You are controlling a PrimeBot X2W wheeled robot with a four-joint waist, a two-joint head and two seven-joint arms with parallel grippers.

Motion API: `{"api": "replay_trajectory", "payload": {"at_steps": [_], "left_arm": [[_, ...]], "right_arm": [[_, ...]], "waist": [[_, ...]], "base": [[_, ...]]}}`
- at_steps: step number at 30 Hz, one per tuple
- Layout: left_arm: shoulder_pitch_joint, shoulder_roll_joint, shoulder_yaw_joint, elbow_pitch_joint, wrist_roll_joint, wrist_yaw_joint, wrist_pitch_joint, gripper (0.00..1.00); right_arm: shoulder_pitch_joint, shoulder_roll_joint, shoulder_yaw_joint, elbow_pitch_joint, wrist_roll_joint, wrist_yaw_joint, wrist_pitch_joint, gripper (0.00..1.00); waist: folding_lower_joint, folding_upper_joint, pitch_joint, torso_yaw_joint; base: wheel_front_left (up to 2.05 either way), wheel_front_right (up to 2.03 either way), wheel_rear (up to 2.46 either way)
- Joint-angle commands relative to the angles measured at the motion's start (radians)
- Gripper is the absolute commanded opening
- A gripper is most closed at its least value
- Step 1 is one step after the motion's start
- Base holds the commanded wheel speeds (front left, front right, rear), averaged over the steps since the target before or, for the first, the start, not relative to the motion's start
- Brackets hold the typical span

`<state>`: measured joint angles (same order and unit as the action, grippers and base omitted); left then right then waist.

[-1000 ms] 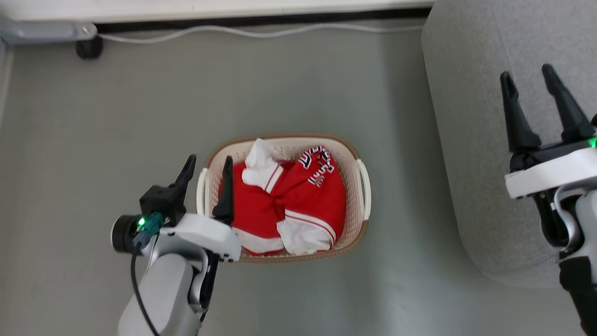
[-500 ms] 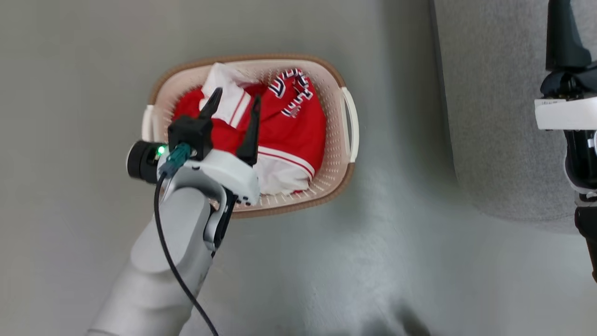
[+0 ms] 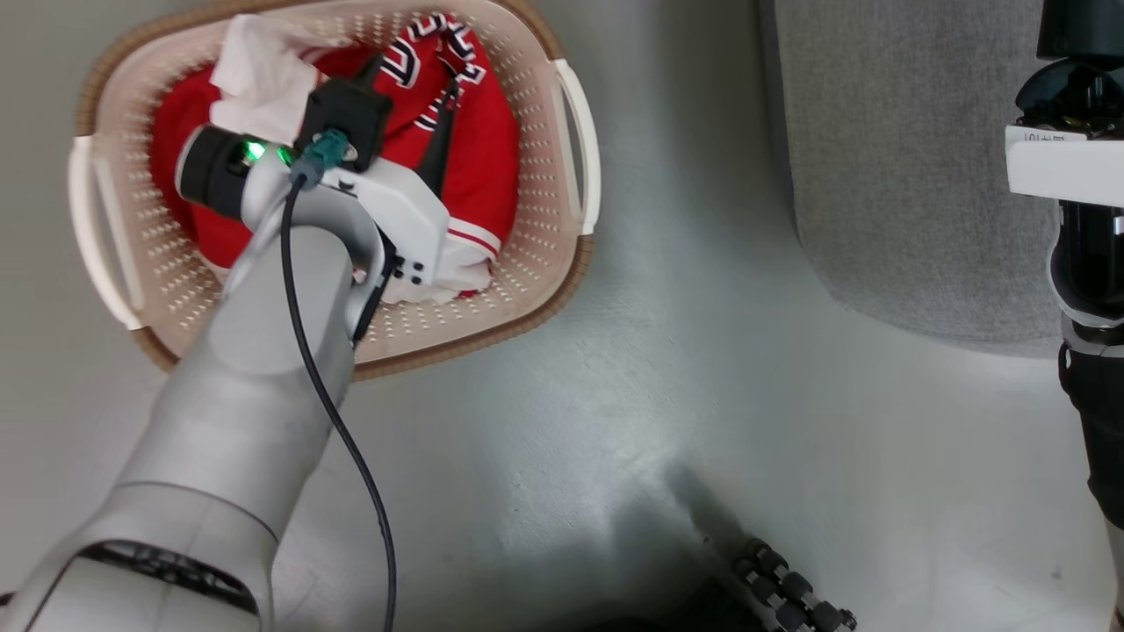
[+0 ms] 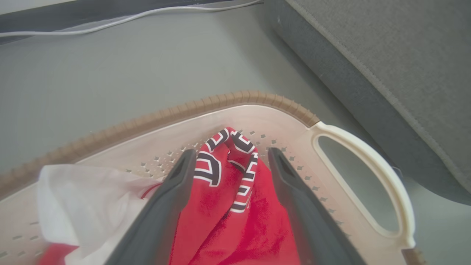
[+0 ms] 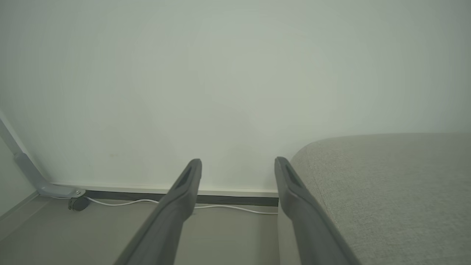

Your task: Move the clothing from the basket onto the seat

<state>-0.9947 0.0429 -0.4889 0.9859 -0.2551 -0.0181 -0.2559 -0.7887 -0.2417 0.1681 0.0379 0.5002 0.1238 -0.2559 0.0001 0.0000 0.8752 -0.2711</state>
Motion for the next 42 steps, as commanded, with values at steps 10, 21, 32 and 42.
{"api": "replay_trajectory", "payload": {"at_steps": [10,21,32,42], "left_arm": [[-0.178,0.055,-0.022,0.226,0.066,0.018,-0.002,1.0],[-0.212,0.044,-0.026,0.294,0.036,0.001,0.059,1.0],[-0.149,0.02,-0.019,0.298,-0.012,-0.012,0.017,0.0],[-0.014,0.008,-0.006,0.142,-0.069,-0.016,-0.005,0.0]], "right_arm": [[0.003,0.037,0.02,-0.085,0.033,0.007,-0.006,1.0],[0.013,0.036,0.02,-0.101,0.044,0.007,-0.006,1.0],[0.024,0.02,0.004,-0.068,0.034,0.007,-0.006,1.0],[0.084,-0.011,0.011,0.004,0.01,0.007,-0.006,1.0]], "waist": [[0.0,0.0,0.106,-0.098],[0.0,0.0,0.121,-0.11],[0.0,0.0,0.055,-0.081],[0.0,0.0,-0.109,-0.011]], "base": [[0.0,0.0,0.0],[0.0,0.0,0.0],[0.0,0.0,0.0],[0.0,0.0,0.0]]}}
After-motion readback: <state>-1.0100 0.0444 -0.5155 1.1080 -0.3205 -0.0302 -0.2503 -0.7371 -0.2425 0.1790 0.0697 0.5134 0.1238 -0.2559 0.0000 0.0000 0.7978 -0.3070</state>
